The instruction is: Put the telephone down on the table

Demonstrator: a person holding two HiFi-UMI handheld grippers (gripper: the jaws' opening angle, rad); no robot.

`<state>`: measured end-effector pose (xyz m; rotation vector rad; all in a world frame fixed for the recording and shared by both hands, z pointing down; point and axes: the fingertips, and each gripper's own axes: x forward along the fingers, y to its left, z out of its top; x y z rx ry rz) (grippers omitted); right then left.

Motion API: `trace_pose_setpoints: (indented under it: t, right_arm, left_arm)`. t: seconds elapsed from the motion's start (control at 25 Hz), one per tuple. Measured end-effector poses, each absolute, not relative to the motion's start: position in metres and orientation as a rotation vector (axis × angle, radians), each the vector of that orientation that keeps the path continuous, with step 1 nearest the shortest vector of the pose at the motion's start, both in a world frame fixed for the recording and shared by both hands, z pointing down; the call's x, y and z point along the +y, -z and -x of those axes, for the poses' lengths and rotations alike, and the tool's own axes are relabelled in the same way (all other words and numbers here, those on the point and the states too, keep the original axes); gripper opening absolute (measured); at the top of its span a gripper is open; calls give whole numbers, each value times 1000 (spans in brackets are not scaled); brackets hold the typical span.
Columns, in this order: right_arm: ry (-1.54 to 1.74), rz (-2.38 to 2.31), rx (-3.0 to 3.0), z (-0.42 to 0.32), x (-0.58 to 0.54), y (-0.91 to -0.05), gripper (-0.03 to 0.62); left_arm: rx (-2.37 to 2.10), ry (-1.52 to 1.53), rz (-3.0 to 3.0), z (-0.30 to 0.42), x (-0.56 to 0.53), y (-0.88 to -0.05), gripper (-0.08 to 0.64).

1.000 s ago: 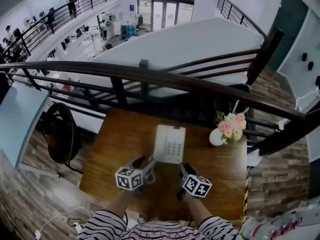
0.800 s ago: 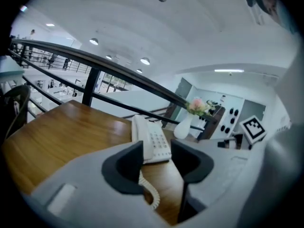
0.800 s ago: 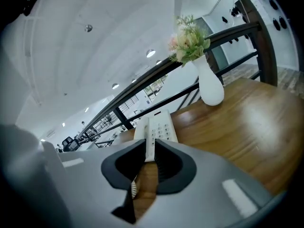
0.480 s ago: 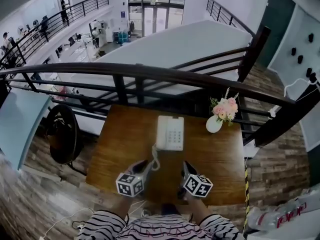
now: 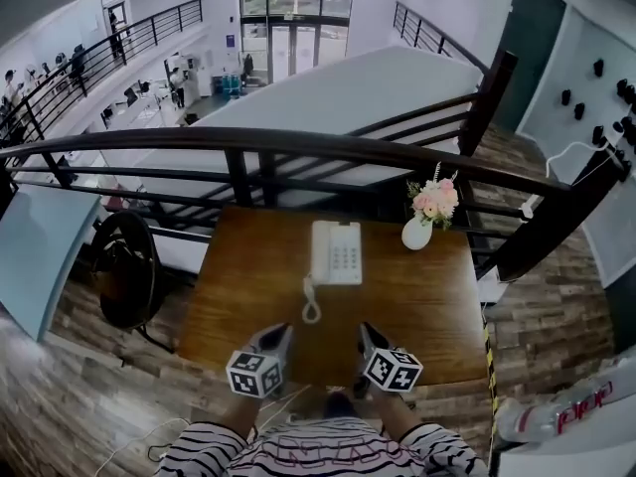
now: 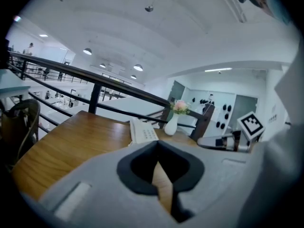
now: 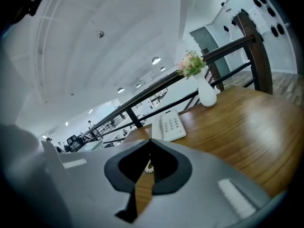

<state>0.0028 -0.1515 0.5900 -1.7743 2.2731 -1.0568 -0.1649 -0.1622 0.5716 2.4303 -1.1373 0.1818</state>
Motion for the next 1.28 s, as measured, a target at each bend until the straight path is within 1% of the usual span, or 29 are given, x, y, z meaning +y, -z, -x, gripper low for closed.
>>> trace_pose_setpoints:
  t: [0.64, 0.96, 1.28]
  right_arm:
    - [1044, 1767, 2293, 18, -59, -582, 0]
    - [1073, 1790, 2288, 24, -21, -591, 0]
    - [1123, 1817, 2305, 24, -2, -601, 0]
  left_arm:
    - [-1139, -190, -2454, 198, -66, -568, 2]
    - [-1173, -176, -2417, 222, -35, -576, 2]
    - [-1219, -213, -2350, 229, -15, -590, 2]
